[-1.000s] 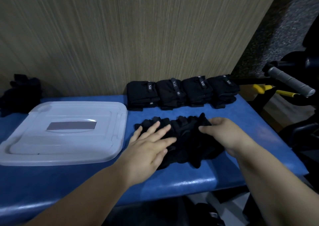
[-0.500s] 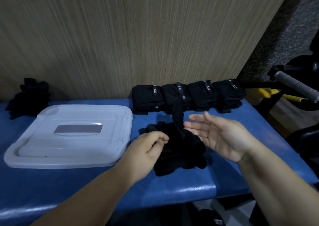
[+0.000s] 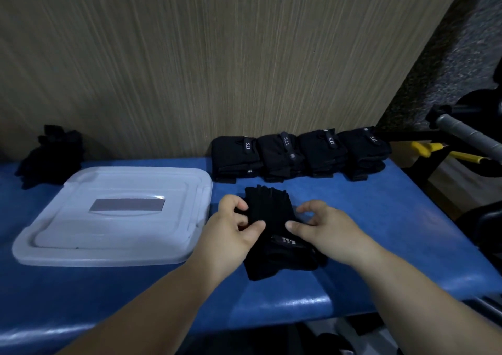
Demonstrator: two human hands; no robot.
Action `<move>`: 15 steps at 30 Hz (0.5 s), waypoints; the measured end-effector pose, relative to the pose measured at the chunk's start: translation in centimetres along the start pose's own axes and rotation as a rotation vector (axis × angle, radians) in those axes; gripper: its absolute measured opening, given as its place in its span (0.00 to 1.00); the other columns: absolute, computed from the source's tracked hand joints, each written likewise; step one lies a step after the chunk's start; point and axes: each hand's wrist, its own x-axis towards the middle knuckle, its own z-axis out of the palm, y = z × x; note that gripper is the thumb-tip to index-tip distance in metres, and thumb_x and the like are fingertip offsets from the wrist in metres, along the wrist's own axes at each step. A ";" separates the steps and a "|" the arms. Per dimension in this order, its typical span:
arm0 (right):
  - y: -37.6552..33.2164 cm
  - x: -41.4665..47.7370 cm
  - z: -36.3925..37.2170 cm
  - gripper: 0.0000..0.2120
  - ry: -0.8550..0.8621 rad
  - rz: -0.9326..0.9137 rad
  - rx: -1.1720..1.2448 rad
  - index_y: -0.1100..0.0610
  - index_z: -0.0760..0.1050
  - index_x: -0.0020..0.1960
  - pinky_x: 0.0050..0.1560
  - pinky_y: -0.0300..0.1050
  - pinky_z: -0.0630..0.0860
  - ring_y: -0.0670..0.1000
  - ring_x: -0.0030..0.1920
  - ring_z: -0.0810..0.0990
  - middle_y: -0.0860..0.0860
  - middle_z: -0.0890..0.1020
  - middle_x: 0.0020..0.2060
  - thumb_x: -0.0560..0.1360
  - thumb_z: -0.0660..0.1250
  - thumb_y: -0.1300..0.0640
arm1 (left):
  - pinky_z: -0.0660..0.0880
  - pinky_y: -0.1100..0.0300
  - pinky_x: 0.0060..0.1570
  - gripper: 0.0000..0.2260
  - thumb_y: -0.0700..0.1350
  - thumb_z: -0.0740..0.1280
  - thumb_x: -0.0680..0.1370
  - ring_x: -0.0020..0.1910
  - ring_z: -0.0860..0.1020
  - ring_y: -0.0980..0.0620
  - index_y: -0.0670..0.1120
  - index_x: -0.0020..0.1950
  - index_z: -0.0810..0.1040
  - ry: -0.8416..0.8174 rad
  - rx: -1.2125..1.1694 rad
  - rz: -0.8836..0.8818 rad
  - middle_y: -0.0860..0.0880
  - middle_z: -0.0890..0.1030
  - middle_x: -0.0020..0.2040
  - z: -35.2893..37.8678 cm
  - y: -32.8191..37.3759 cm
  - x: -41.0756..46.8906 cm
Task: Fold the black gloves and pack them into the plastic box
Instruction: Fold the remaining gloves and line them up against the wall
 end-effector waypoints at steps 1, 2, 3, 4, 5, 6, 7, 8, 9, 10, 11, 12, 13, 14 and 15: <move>-0.1 0.0 0.0 0.19 -0.014 0.023 0.062 0.45 0.70 0.59 0.39 0.34 0.72 0.42 0.43 0.79 0.44 0.79 0.46 0.72 0.70 0.43 | 0.69 0.73 0.32 0.13 0.48 0.69 0.76 0.33 0.76 0.63 0.51 0.56 0.66 -0.009 0.005 0.025 0.53 0.79 0.34 0.0 -0.1 0.0; -0.1 0.1 0.0 0.20 -0.027 0.044 0.138 0.46 0.70 0.60 0.39 0.35 0.72 0.44 0.44 0.80 0.46 0.80 0.48 0.72 0.71 0.43 | 0.70 0.72 0.33 0.14 0.45 0.69 0.76 0.33 0.76 0.62 0.52 0.57 0.66 -0.019 0.000 0.046 0.52 0.79 0.33 0.0 -0.1 0.0; 0.0 0.3 0.0 0.21 -0.036 0.062 0.208 0.47 0.71 0.61 0.38 0.37 0.73 0.47 0.43 0.81 0.48 0.81 0.49 0.71 0.71 0.43 | 0.71 0.72 0.34 0.15 0.43 0.68 0.76 0.34 0.76 0.62 0.54 0.58 0.66 -0.032 -0.013 0.060 0.52 0.79 0.34 0.0 -0.1 -0.1; -0.1 0.4 0.0 0.21 -0.041 0.078 0.269 0.48 0.71 0.61 0.38 0.41 0.75 0.49 0.41 0.81 0.50 0.83 0.48 0.71 0.72 0.44 | 0.72 0.72 0.36 0.17 0.42 0.68 0.76 0.35 0.77 0.62 0.57 0.58 0.66 -0.045 -0.029 0.068 0.54 0.80 0.36 0.1 -0.2 -0.1; -0.1 0.5 -0.1 0.21 -0.044 0.088 0.329 0.49 0.72 0.61 0.38 0.44 0.76 0.51 0.40 0.82 0.52 0.84 0.46 0.72 0.72 0.46 | 0.72 0.71 0.37 0.18 0.41 0.68 0.76 0.37 0.78 0.61 0.60 0.58 0.66 -0.057 -0.046 0.073 0.55 0.80 0.37 0.1 -0.3 -0.2; -0.1 0.5 0.0 0.20 -0.045 0.097 0.394 0.50 0.72 0.61 0.39 0.47 0.78 0.53 0.40 0.83 0.53 0.84 0.45 0.72 0.73 0.48 | 0.74 0.70 0.39 0.19 0.40 0.68 0.76 0.39 0.78 0.60 0.62 0.57 0.67 -0.067 -0.062 0.078 0.55 0.80 0.39 0.1 -0.4 -0.2; -0.1 0.6 0.0 0.20 -0.046 0.109 0.465 0.52 0.72 0.61 0.41 0.49 0.79 0.56 0.43 0.84 0.54 0.85 0.45 0.72 0.73 0.52 | 0.75 0.68 0.41 0.21 0.40 0.68 0.76 0.41 0.79 0.58 0.65 0.57 0.68 -0.072 -0.079 0.082 0.54 0.80 0.41 0.1 -0.5 -0.2; -0.2 0.6 0.0 0.20 -0.053 0.125 0.542 0.53 0.72 0.61 0.42 0.50 0.80 0.59 0.46 0.84 0.56 0.84 0.46 0.72 0.74 0.55 | 0.76 0.65 0.43 0.22 0.40 0.68 0.76 0.41 0.79 0.56 0.67 0.56 0.69 -0.070 -0.098 0.083 0.53 0.79 0.42 0.2 -0.6 -0.2; -0.2 0.7 -0.1 0.21 -0.064 0.141 0.619 0.55 0.72 0.62 0.44 0.52 0.81 0.61 0.48 0.84 0.57 0.84 0.47 0.71 0.74 0.58 | 0.76 0.64 0.43 0.22 0.40 0.68 0.76 0.41 0.78 0.56 0.69 0.55 0.70 -0.062 -0.110 0.083 0.52 0.78 0.42 0.1 -0.6 -0.3; -0.3 0.8 -0.1 0.22 -0.084 0.155 0.694 0.57 0.71 0.63 0.44 0.52 0.81 0.60 0.48 0.84 0.58 0.84 0.48 0.71 0.73 0.61 | 0.75 0.65 0.42 0.22 0.40 0.68 0.76 0.39 0.76 0.58 0.69 0.55 0.72 -0.051 -0.115 0.083 0.50 0.77 0.41 0.1 -0.6 -0.3; -0.4 0.8 -0.2 0.23 -0.117 0.163 0.756 0.59 0.71 0.64 0.43 0.51 0.81 0.59 0.48 0.84 0.59 0.83 0.49 0.71 0.73 0.62 | 0.73 0.67 0.40 0.21 0.41 0.68 0.76 0.36 0.75 0.59 0.69 0.54 0.73 -0.043 -0.119 0.083 0.49 0.77 0.40 0.1 -0.5 -0.3; -0.4 0.9 -0.3 0.24 -0.158 0.165 0.803 0.61 0.70 0.65 0.41 0.50 0.80 0.58 0.48 0.84 0.60 0.83 0.51 0.71 0.72 0.62 | 0.72 0.69 0.37 0.20 0.40 0.68 0.76 0.33 0.73 0.61 0.68 0.54 0.75 -0.041 -0.130 0.083 0.48 0.77 0.39 0.0 -0.3 -0.4; -0.5 0.9 -0.4 0.25 -0.193 0.156 0.832 0.62 0.70 0.66 0.40 0.49 0.80 0.57 0.49 0.84 0.59 0.83 0.52 0.71 0.72 0.62 | 0.71 0.70 0.35 0.19 0.40 0.68 0.76 0.31 0.72 0.61 0.67 0.54 0.75 -0.040 -0.138 0.083 0.48 0.75 0.37 0.0 -0.2 -0.5; -0.6 0.9 -0.4 0.25 -0.206 0.145 0.852 0.62 0.70 0.66 0.39 0.48 0.80 0.56 0.49 0.84 0.59 0.83 0.53 0.71 0.72 0.62 | 0.71 0.70 0.34 0.19 0.41 0.68 0.76 0.30 0.72 0.61 0.67 0.54 0.76 -0.036 -0.140 0.084 0.49 0.74 0.36 0.0 -0.2 -0.6; -0.7 0.9 -0.5 0.23 -0.193 0.127 0.865 0.61 0.71 0.65 0.38 0.47 0.79 0.55 0.48 0.84 0.59 0.83 0.52 0.71 0.72 0.63 | 0.70 0.71 0.34 0.18 0.41 0.68 0.76 0.30 0.72 0.61 0.67 0.54 0.76 -0.029 -0.138 0.084 0.51 0.74 0.35 0.0 -0.1 -0.6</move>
